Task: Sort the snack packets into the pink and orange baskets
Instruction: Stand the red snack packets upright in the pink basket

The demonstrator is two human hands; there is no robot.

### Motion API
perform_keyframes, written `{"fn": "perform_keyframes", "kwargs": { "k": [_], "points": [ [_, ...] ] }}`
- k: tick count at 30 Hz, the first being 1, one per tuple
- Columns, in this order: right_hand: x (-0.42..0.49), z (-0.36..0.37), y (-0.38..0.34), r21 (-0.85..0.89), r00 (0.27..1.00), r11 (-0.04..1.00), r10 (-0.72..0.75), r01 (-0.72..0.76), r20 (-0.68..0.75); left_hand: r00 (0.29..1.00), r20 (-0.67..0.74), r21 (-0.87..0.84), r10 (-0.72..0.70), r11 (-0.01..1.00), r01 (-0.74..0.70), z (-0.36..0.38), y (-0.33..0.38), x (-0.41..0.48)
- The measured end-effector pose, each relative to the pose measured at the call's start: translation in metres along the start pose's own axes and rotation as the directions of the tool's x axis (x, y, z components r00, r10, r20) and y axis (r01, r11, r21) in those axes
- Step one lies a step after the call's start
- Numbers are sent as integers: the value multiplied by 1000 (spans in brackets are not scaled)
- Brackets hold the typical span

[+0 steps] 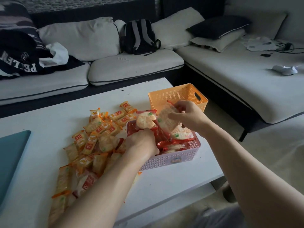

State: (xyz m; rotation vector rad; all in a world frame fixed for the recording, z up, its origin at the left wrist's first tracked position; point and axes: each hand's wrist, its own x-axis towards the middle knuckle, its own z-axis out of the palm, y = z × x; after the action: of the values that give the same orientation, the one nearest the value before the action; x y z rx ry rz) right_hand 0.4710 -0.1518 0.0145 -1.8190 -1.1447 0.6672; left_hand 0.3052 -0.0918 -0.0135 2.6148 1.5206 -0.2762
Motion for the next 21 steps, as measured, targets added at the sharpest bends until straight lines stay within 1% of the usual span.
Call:
{"fn": "perform_keyframes", "kwargs": {
  "k": [2,4,5,7,12,13,14,15,16,17,18,19,20,21],
  "points": [
    [-1,-2,0,2,1000,1000,-4,4,-14,996,-86,-7,36,999,-36,-3,-10,-1],
    [-1,-3,1,7,999,1000,7,-7,-37,974,-210,-130,82,985,-111,-1,-23,-2],
    [-1,-3,2,10,999,1000,13,-12,-44,964,-243,-187,107,970,-155,3,-28,-2],
    [-1,-2,2,14,999,1000,23,-22,-48,958,-250,-235,143,950,-203,11,-32,-2],
    [-5,5,-3,-3,1000,1000,19,-19,-24,969,-209,-189,135,966,-176,26,-24,3],
    [-6,6,-4,-2,1000,1000,13,-13,-16,969,-215,-199,125,965,-169,25,-24,4],
    [-7,6,-6,6,1000,1000,5,-5,-8,967,-235,-270,103,948,-166,21,-26,5],
    [-8,5,-7,30,1000,1000,1,-1,-1,965,-254,-404,67,899,-168,16,-29,5],
    [-8,4,-8,74,1000,997,5,-5,2,962,-271,-576,18,798,-178,10,-32,5],
    [-8,2,-10,125,1000,992,10,-10,3,965,-260,-734,-19,653,-185,4,-34,4],
    [-9,1,-11,168,1000,986,11,-13,10,974,-224,-840,-18,510,-184,-2,-34,2],
    [-10,2,-13,188,1000,982,10,-14,24,978,-209,-877,13,441,-193,-4,-33,0],
    [-10,2,-14,171,999,985,8,-14,35,976,-216,-876,35,434,-210,-4,-31,-1],
    [-9,4,-15,122,999,992,11,-16,42,972,-235,-869,23,443,-221,-1,-30,-1]
  ]
}}
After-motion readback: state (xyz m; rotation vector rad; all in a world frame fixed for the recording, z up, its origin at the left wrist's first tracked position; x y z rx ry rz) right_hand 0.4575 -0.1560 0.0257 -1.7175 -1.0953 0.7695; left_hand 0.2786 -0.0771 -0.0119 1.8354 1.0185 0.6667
